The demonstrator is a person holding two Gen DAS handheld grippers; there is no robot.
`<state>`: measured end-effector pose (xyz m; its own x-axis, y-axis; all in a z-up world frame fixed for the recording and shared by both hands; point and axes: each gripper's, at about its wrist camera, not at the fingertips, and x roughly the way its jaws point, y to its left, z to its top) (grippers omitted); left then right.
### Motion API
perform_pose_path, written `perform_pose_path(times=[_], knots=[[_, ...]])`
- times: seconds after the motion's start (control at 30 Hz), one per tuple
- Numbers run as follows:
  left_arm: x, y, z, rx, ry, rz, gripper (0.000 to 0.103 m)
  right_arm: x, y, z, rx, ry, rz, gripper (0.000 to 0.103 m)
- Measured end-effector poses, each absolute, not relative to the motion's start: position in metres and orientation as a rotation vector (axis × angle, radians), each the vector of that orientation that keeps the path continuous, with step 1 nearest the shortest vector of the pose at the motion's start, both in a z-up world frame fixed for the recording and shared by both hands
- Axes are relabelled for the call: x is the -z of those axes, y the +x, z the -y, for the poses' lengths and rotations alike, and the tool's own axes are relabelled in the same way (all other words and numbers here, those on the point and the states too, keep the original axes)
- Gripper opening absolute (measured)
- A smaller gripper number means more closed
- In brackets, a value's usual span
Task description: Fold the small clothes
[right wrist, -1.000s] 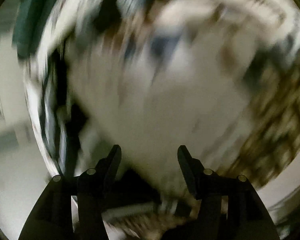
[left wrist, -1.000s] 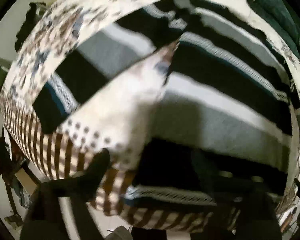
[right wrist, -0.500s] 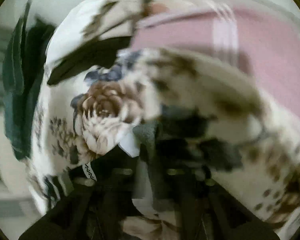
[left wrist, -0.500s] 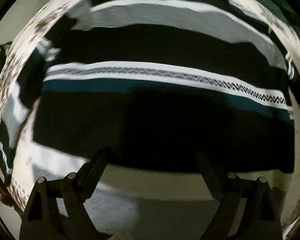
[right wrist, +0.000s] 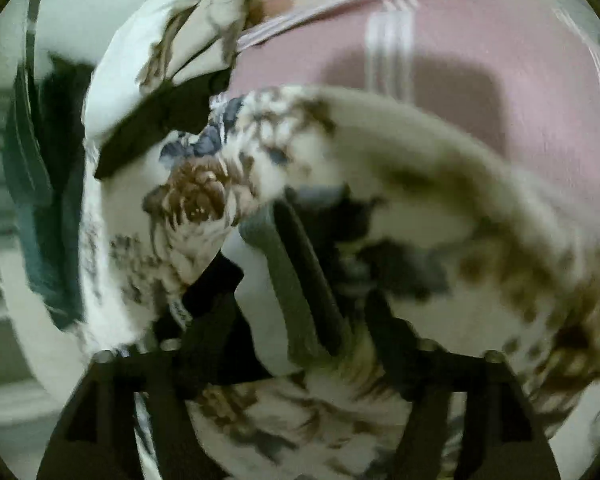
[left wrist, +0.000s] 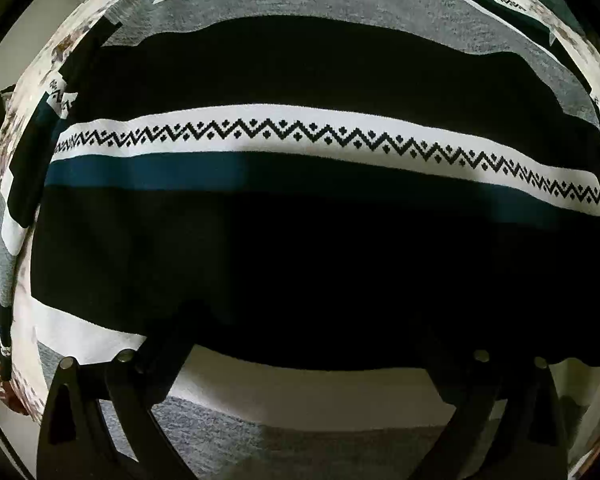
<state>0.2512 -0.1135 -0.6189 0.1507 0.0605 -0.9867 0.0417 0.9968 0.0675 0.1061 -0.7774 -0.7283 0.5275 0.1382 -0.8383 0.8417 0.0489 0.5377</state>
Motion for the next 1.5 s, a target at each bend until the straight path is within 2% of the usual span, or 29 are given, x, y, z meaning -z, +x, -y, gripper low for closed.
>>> perform_pose_path(times=[0.07, 0.13, 0.17, 0.2, 0.27, 0.33, 0.4, 0.43, 0.47, 0.5, 0.53, 0.6, 0.67, 0.73, 0.9, 0.97, 1.0, 1.03, 1.07, 1.33, 1.43, 1.5], knots=[[0.618, 0.252, 0.116, -0.016, 0.086, -1.413, 0.103, 0.742, 0.104, 0.772, 0.635, 1.515, -0.879, 0.071], [0.618, 0.249, 0.114, -0.015, 0.087, -1.413, 0.103, 0.746, 0.102, 0.765, 0.646, 1.532, -0.861, 0.060], [0.618, 0.248, 0.113, -0.013, 0.086, -1.415, 0.103, 0.741, 0.102, 0.758, 0.662, 1.492, -0.856, 0.018], [0.618, 0.247, 0.111, -0.010, 0.085, -1.416, 0.103, 0.735, 0.104, 0.754, 0.661, 1.456, -0.877, 0.008], [0.619, 0.250, 0.110, -0.006, 0.085, -1.418, 0.103, 0.717, 0.104, 0.743, 0.644, 1.376, -0.883, 0.008], [0.618, 0.248, 0.109, -0.001, 0.084, -1.416, 0.103, 0.715, 0.104, 0.734, 0.648, 1.296, -1.008, 0.008], [0.618, 0.246, 0.106, 0.002, 0.083, -1.415, 0.103, 0.735, 0.098, 0.724, 0.608, 1.325, -1.168, 0.008], [0.613, 0.251, 0.110, 0.001, 0.083, -1.416, 0.103, 0.747, 0.091, 0.719, 0.601, 1.361, -1.235, 0.011], [0.613, 0.252, 0.110, 0.000, 0.082, -1.417, 0.103, 0.750, 0.085, 0.717, 0.603, 1.382, -1.245, 0.025], [0.613, 0.252, 0.110, 0.000, 0.082, -1.418, 0.103, 0.749, 0.079, 0.717, 0.611, 1.400, -1.229, 0.037], [0.612, 0.250, 0.109, 0.002, 0.082, -1.419, 0.103, 0.745, 0.073, 0.717, 0.621, 1.426, -1.189, 0.041], [0.615, 0.253, 0.112, 0.004, 0.082, -1.418, 0.103, 0.738, 0.064, 0.716, 0.633, 1.487, -1.085, 0.059], [0.619, 0.257, 0.114, 0.008, 0.084, -1.413, 0.103, 0.736, 0.054, 0.713, 0.630, 1.573, -0.979, 0.064], [0.618, 0.263, 0.117, 0.008, 0.084, -1.408, 0.103, 0.748, 0.053, 0.708, 0.593, 1.695, -0.885, 0.064], [0.619, 0.262, 0.117, 0.002, 0.086, -1.396, 0.103, 0.803, 0.068, 0.684, 0.559, 2.052, -0.567, 0.068], [0.619, 0.261, 0.117, 0.002, 0.086, -1.401, 0.103, 0.802, 0.076, 0.684, 0.596, 2.060, -0.418, 0.067], [0.620, 0.261, 0.117, 0.003, 0.086, -1.404, 0.103, 0.798, 0.080, 0.687, 0.620, 2.031, -0.387, 0.054], [0.619, 0.262, 0.118, 0.005, 0.086, -1.406, 0.103, 0.792, 0.085, 0.692, 0.635, 1.987, -0.361, 0.019], [0.619, 0.261, 0.118, 0.007, 0.085, -1.407, 0.103, 0.784, 0.093, 0.702, 0.631, 1.933, -0.381, 0.008], [0.618, 0.262, 0.116, 0.016, 0.078, -1.408, 0.103, 0.695, 0.129, 0.768, 0.505, 1.545, -0.404, 0.008], [0.617, 0.261, 0.116, 0.010, 0.078, -1.401, 0.103, 0.721, 0.137, 0.778, 0.532, 1.508, -0.540, 0.008], [0.617, 0.261, 0.117, 0.009, 0.078, -1.404, 0.103, 0.754, 0.130, 0.774, 0.563, 1.569, -0.662, 0.015]])
